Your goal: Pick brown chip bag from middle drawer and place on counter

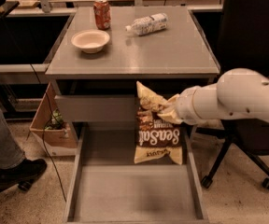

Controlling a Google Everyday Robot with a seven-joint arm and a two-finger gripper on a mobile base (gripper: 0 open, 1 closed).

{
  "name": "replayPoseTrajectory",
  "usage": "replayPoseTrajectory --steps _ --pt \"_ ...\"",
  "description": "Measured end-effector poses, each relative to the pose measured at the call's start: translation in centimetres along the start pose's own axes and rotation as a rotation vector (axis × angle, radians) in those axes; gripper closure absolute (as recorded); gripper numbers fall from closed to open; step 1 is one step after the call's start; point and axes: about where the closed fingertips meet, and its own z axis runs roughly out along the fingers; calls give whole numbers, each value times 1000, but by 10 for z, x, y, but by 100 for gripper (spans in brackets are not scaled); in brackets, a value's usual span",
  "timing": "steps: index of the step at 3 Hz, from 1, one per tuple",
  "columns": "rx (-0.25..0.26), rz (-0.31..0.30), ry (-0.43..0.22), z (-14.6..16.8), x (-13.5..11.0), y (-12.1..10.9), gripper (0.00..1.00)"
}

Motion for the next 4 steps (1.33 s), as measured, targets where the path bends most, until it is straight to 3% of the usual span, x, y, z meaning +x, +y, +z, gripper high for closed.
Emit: replayPoseTrajectory --steps 2,3,4 --pt "147 -98 -17 -73 -80 -75 100" --pt "244 -145 -23 -109 -123 -135 100" --pt "303 -173 -24 -138 -151 -177 100"
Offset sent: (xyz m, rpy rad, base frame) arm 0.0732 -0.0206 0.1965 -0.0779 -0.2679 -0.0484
